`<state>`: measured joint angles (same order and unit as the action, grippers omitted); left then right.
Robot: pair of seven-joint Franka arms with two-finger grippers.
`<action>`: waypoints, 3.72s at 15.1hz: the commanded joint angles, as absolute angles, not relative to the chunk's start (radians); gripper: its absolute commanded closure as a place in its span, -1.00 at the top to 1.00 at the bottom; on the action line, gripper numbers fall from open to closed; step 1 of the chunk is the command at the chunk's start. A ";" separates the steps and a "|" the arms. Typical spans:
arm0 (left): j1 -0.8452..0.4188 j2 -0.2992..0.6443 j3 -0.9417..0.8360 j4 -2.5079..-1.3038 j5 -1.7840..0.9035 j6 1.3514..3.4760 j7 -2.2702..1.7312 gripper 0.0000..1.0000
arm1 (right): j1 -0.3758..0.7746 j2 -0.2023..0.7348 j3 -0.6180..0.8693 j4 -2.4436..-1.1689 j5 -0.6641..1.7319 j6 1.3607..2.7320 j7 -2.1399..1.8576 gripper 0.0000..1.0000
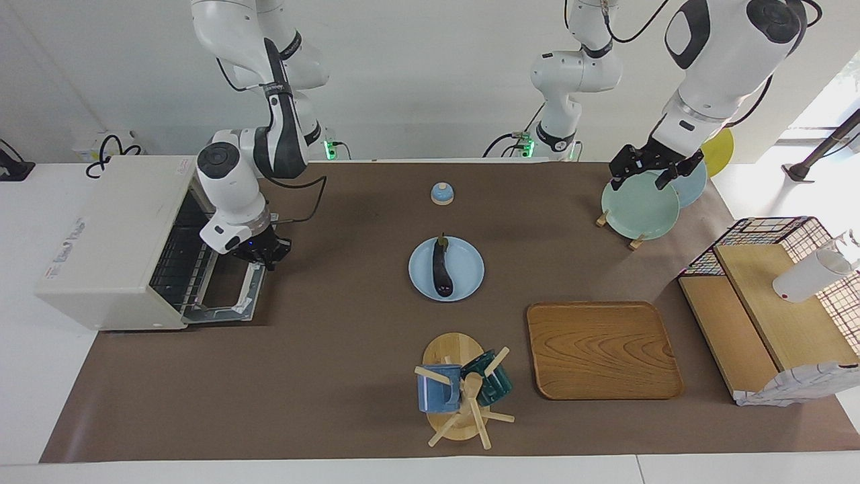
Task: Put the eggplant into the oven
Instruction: 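Release the eggplant with the left gripper while the right gripper opens the oven, then move the right gripper to the rim of the blue plate, then grasp the plate rim with the right gripper and lift it, then carry the plate with the eggplant to the open oven with the right gripper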
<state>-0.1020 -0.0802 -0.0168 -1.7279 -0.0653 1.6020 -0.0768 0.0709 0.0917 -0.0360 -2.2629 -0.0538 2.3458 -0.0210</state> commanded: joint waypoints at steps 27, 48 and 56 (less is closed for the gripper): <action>-0.109 -0.055 -0.009 -1.706 -0.020 1.571 -0.057 1.00 | 0.801 0.663 0.012 -1.346 -0.152 2.130 0.752 -0.34; -0.100 -0.055 -0.003 -1.706 -0.020 1.572 -0.063 1.00 | 0.720 0.583 0.005 -1.390 -0.305 1.895 0.648 -1.00; -0.100 -0.055 -0.003 -1.706 -0.020 1.572 -0.063 1.00 | 0.493 0.209 0.006 -1.690 -0.288 1.732 0.381 -1.00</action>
<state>-0.0982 -0.0303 -0.0050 -1.6830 -0.0425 1.5714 -0.0634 0.5580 0.3429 -0.0097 -1.4870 -0.2930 1.6900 0.4312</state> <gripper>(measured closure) 0.000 0.974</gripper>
